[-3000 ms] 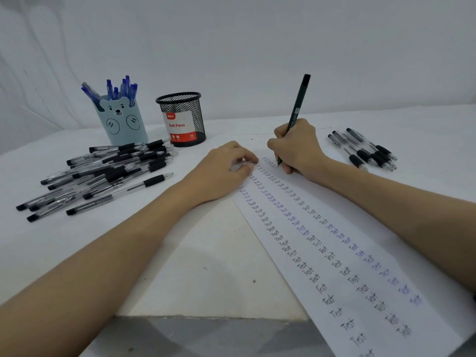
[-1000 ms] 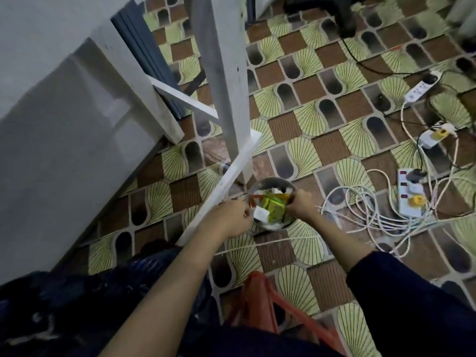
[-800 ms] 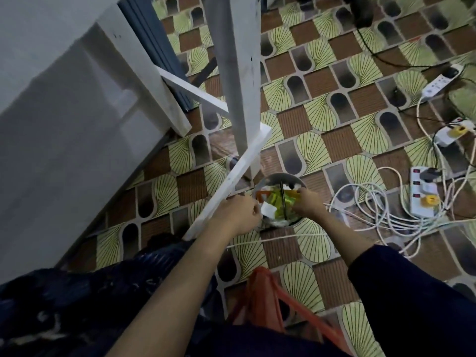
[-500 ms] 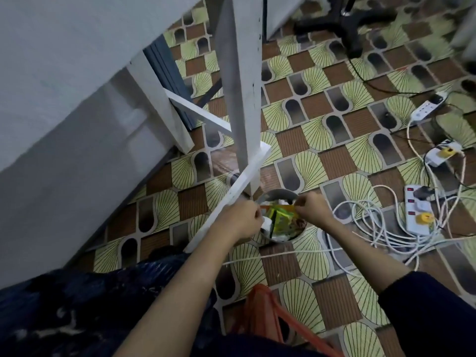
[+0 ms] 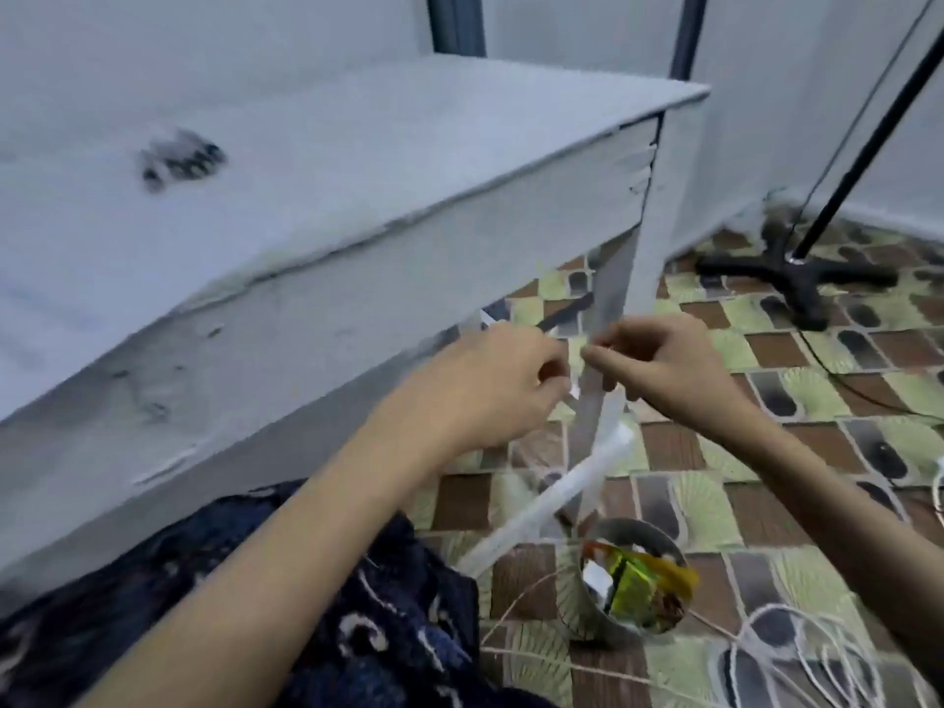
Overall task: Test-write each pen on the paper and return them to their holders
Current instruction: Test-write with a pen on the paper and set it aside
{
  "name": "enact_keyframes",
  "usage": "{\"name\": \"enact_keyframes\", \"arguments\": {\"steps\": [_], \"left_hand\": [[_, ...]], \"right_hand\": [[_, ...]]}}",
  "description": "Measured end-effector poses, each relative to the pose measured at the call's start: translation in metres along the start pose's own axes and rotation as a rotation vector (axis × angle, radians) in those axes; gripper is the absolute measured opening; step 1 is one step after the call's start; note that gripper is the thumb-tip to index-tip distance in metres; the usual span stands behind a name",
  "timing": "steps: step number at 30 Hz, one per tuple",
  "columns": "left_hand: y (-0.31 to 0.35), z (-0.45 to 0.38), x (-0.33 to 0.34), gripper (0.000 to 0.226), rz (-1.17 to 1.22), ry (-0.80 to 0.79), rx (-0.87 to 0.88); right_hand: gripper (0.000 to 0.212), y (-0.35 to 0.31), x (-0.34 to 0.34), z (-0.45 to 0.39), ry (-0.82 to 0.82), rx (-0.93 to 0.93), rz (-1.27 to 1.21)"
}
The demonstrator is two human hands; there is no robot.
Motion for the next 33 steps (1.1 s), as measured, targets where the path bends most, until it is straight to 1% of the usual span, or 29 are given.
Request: {"name": "enact_keyframes", "arguments": {"steps": [4,6,9,11,13,16,18,20,23,26,28,30,32,33], "left_hand": [[0.005,0.085,-0.106,0.021,-0.022,0.275,-0.012],[-0.010,0.138,-0.151,0.021,-0.031,0.421,-0.089],[-0.053,0.206,-0.193,0.018,-0.042,0.553,-0.267],[-0.087,0.249,-0.208,0.016,-0.062,0.612,-0.389],[-0.122,0.298,-0.220,0.016,-0.078,0.669,-0.521],[-0.169,0.352,-0.224,0.015,-0.054,0.708,-0.705],[-0.199,0.390,-0.226,0.013,-0.062,0.731,-0.801],[-0.221,0.422,-0.228,0.013,-0.064,0.769,-0.869],[-0.238,0.446,-0.228,0.014,-0.086,0.825,-0.869],[-0.245,0.452,-0.225,0.013,-0.075,0.893,-0.803],[-0.250,0.456,-0.224,0.014,-0.058,0.933,-0.776],[-0.253,0.457,-0.223,0.015,-0.061,0.949,-0.766],[-0.255,0.457,-0.223,0.015,-0.058,0.957,-0.759],[-0.255,0.458,-0.223,0.014,-0.051,0.958,-0.757]], "right_hand": [[0.016,-0.132,-0.008,-0.021,-0.018,-0.317,-0.084],[0.016,-0.193,0.007,-0.029,-0.084,-0.432,-0.155],[0.017,-0.275,0.043,-0.042,-0.197,-0.571,-0.173],[0.016,-0.321,0.075,-0.050,-0.313,-0.626,-0.165],[0.015,-0.370,0.116,-0.054,-0.473,-0.684,-0.124],[0.013,-0.423,0.168,-0.059,-0.639,-0.777,-0.011],[0.012,-0.463,0.202,-0.061,-0.675,-0.856,0.051],[0.016,-0.500,0.235,-0.064,-0.674,-0.931,0.113],[0.026,-0.534,0.282,-0.065,-0.665,-1.017,0.205],[0.036,-0.547,0.321,-0.061,-0.623,-1.107,0.334],[0.033,-0.551,0.342,-0.056,-0.591,-1.183,0.375],[0.022,-0.550,0.353,-0.052,-0.558,-1.244,0.389],[0.011,-0.549,0.357,-0.051,-0.546,-1.264,0.363],[0.009,-0.549,0.355,-0.051,-0.540,-1.273,0.359]]}}
Point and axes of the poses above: each hand's wrist, its own z-axis away from the middle knuckle, its own x-axis out of the palm, y = z × x, the point moved 7 cm from there along -z, towards the middle knuckle, and after that the axes turned 9 degrees about z, right-handed, at the moved point
